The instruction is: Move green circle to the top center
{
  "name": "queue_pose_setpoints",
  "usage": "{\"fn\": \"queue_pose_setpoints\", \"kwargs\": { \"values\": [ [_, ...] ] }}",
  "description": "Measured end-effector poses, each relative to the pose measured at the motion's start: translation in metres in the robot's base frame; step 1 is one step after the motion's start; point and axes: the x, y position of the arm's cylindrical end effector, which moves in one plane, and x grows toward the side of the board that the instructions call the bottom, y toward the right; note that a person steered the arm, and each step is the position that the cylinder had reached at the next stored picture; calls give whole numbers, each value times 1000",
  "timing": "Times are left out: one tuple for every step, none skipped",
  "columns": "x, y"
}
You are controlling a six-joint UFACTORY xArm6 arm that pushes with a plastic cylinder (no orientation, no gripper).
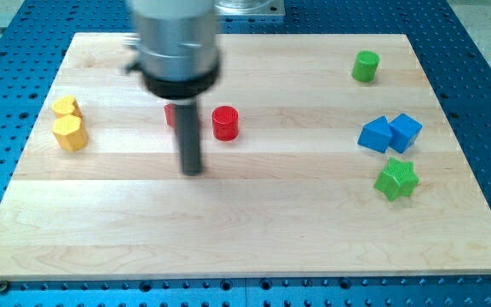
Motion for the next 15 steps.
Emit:
{"fn": "queue_pose_setpoints", "kwargs": {
  "values": [
    [-52,-36],
    [-99,-36],
    [-85,20],
    [-92,42],
    [-132,60],
    [-115,195],
    [-128,316],
    [-164,387],
    [-176,302],
    [-185,183],
    [-180,161],
    [-199,217],
    [-230,208],
    [-228,186],
    [-203,199]
  ]
}}
